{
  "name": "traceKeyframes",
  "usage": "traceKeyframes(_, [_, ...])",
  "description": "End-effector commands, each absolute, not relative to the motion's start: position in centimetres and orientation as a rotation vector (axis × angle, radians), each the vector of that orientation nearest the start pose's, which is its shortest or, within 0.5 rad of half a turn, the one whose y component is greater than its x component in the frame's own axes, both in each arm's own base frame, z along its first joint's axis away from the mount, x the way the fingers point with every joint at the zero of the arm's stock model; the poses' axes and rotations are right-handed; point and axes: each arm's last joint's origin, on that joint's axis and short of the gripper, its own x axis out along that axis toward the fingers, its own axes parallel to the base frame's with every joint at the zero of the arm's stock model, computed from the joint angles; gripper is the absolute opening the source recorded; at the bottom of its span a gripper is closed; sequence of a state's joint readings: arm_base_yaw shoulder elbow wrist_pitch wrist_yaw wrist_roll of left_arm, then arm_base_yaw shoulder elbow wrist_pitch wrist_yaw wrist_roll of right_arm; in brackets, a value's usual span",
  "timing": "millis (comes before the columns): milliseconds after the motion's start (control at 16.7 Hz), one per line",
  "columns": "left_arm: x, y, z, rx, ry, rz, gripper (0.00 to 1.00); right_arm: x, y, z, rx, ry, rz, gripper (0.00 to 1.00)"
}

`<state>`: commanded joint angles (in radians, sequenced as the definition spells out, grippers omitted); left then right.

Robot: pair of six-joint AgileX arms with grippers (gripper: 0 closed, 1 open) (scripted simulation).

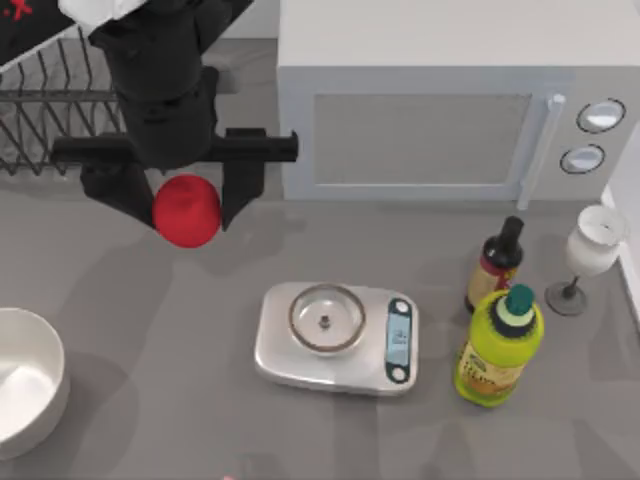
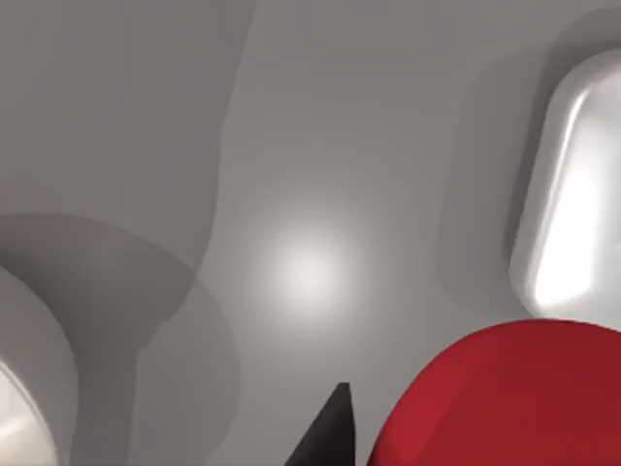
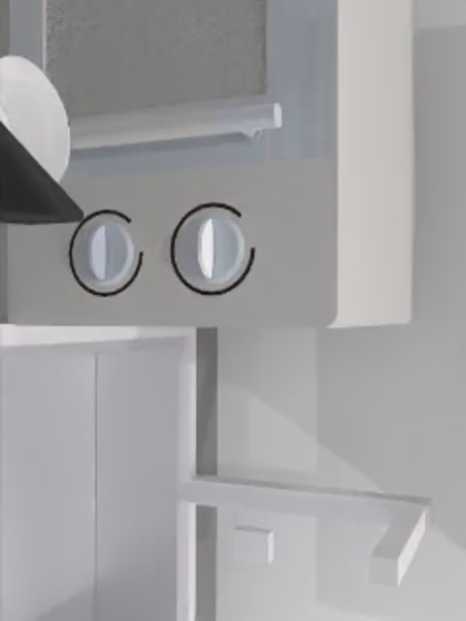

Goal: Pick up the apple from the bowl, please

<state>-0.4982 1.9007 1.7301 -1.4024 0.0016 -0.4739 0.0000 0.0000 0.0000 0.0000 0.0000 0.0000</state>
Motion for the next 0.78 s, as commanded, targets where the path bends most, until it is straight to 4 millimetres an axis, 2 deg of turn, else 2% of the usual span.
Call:
traceKeyframes(180, [32.3, -17.1, 24.9, 0.018, 1.578, -0.014, 0.00, 10.6, -0.1, 16.0, 0.000, 0.000, 0.000, 1.00])
traceKeyframes(600, [32.3, -17.0, 16.7, 0.012, 1.565, -0.013, 0.00, 10.6, -0.1, 16.0, 0.000, 0.000, 0.000, 1.00])
traceKeyframes(780, [32.1, -17.1, 15.9, 0.016, 1.571, -0.016, 0.00, 10.6, -0.1, 16.0, 0.000, 0.000, 0.000, 1.00])
